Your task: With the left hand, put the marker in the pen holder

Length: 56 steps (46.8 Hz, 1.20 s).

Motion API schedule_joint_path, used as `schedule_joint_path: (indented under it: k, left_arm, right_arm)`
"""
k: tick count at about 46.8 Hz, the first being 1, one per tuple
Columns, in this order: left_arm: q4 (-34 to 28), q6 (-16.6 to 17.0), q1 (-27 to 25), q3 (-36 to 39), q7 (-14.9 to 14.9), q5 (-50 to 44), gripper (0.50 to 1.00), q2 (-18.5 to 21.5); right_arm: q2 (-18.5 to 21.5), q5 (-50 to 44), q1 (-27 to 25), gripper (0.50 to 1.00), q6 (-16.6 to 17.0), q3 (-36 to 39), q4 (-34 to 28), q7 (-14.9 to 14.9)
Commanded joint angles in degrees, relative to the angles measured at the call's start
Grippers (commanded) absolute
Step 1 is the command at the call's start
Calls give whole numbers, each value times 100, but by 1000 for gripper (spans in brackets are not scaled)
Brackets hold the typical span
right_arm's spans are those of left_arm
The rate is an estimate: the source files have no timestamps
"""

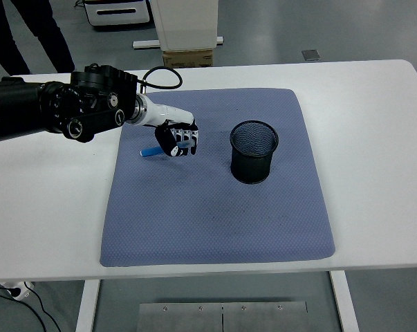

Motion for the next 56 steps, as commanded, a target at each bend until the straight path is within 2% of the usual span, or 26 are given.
schedule_joint_path:
  k: [1,7,21,28,29,30,35,45,56]
  left_arm:
    - [-10,-17,11,9,-2,17,631,0]
    - [-10,-26,19,26,-11,105,678,0]
    - [-27,-26,63,106,-2,123,669,0]
    - [-98,-193,-7,97,-11,132,672,8]
    - [-124,-393,-51,97,-46,123,672,26]
    - [-133,-430,-77,97,-72,123,672,26]
    - [-203,-466,-165,97,-160,123,672,35]
    - [-888,-474,-385,97,-178,123,672,272]
    - [-1301,-457,-508,272,-169,140,657,378]
  right_arm:
    - [0,0,0,1000,0,0,0,0]
    - [0,0,0,1000,0,0,0,0]
    - [0,0,0,1000,0,0,0,0]
    - [0,0,0,1000,0,0,0,0]
    - [0,0,0,1000,0,0,0,0]
    - [0,0,0,1000,0,0,0,0]
    - [0,0,0,1000,0,0,0,0]
    - [0,0,0,1000,0,0,0,0]
    - [0,0,0,1000,0,0,0,0]
